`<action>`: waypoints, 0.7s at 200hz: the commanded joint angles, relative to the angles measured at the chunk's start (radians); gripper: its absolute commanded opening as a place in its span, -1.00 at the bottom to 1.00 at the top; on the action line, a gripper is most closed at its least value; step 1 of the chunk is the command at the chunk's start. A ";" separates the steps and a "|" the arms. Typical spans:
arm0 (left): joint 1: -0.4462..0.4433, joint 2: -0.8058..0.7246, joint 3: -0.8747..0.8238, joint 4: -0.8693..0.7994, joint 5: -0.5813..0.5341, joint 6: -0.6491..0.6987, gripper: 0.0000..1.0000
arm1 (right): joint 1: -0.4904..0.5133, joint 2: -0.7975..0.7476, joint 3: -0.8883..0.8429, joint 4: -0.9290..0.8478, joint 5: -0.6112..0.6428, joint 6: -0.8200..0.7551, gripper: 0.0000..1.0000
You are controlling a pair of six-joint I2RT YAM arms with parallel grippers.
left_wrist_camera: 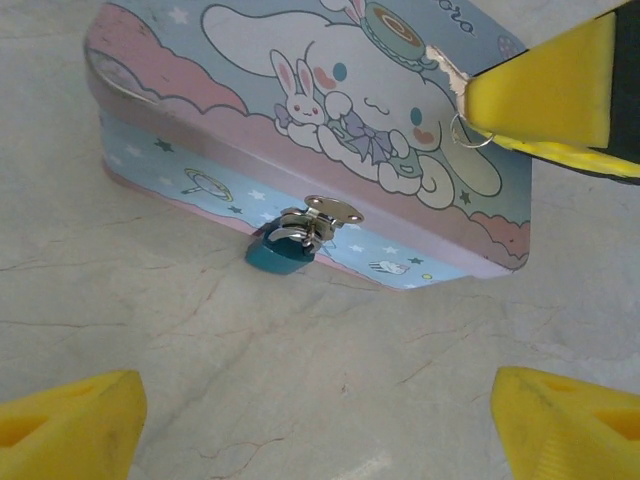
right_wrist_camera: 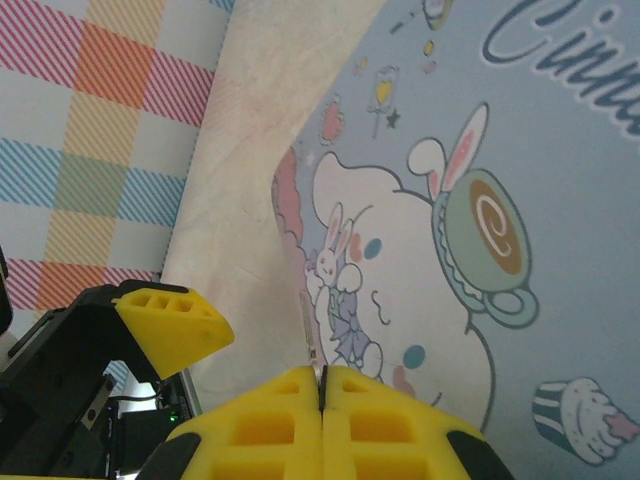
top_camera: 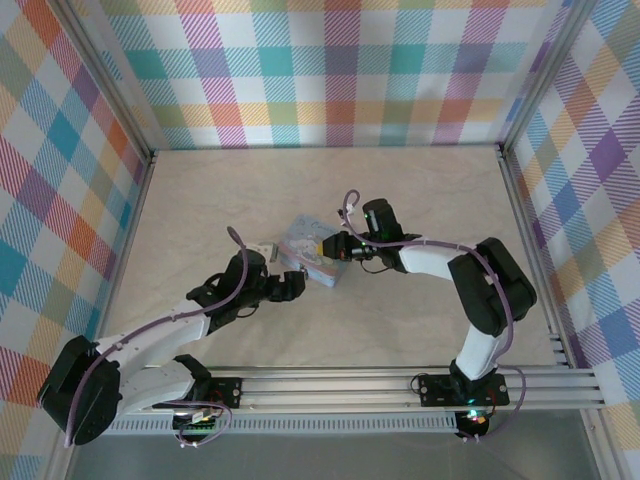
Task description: Unlock the padlock with the key
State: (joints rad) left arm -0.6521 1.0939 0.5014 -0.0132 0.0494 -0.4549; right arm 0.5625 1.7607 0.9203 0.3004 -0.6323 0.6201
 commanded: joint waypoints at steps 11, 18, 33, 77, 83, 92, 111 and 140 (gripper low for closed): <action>0.001 0.046 -0.040 0.146 0.037 0.005 0.73 | -0.004 0.032 0.018 -0.046 -0.014 -0.013 -0.99; 0.000 0.058 -0.049 0.169 0.036 0.001 0.71 | -0.004 0.038 0.017 -0.053 -0.010 -0.015 -0.99; 0.000 0.073 -0.082 0.249 0.031 -0.005 0.70 | -0.005 0.050 0.017 -0.073 0.000 -0.020 -0.99; 0.000 0.159 -0.094 0.332 0.013 0.023 0.68 | -0.004 0.076 0.013 -0.114 0.027 -0.018 -0.98; -0.001 0.174 -0.093 0.344 0.021 0.030 0.66 | -0.004 0.079 0.015 -0.120 0.027 -0.013 -0.98; 0.000 0.195 -0.094 0.365 0.028 0.037 0.61 | -0.004 0.085 0.018 -0.125 0.023 -0.014 -0.98; 0.000 0.238 -0.090 0.393 0.019 0.059 0.53 | -0.004 0.088 0.015 -0.122 0.023 -0.015 -0.98; 0.001 0.303 -0.070 0.415 -0.002 0.113 0.49 | -0.004 0.085 0.009 -0.122 0.026 -0.017 -0.98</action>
State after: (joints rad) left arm -0.6521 1.3529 0.4038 0.3424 0.0658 -0.4122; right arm 0.5594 1.8011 0.9447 0.2642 -0.6472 0.6197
